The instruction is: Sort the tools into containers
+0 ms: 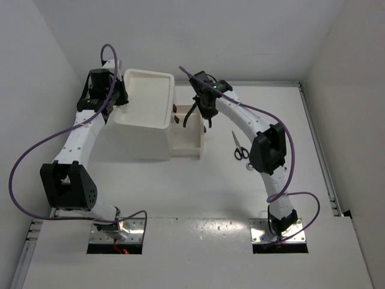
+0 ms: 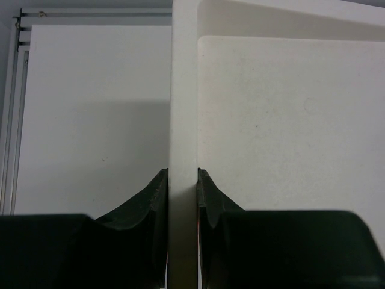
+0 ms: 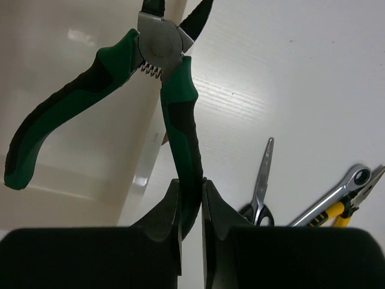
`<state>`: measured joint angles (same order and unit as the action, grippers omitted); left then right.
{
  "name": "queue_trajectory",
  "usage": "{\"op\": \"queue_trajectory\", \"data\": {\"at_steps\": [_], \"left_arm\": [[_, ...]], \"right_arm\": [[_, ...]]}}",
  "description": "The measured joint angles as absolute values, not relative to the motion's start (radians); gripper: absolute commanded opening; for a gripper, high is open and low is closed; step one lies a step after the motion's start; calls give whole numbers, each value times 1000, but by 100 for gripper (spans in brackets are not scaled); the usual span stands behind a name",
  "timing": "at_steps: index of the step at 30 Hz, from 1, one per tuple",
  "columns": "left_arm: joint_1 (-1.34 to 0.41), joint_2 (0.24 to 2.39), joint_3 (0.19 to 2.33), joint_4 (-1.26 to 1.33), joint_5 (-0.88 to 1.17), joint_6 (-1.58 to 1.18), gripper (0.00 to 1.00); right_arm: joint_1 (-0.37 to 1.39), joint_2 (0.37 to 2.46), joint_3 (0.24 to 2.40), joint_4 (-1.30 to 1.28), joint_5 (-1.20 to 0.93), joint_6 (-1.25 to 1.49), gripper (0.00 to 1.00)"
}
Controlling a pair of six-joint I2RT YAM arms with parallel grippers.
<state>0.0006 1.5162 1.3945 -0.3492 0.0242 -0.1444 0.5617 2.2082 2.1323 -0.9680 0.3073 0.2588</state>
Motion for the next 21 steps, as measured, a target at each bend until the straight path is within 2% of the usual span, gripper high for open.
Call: {"op": "queue_trajectory", "data": {"at_steps": [21], "left_arm": [[-5, 1516, 1390, -342, 11, -143, 0]], "right_arm": [[682, 2321, 2235, -1003, 412, 311, 0]]}}
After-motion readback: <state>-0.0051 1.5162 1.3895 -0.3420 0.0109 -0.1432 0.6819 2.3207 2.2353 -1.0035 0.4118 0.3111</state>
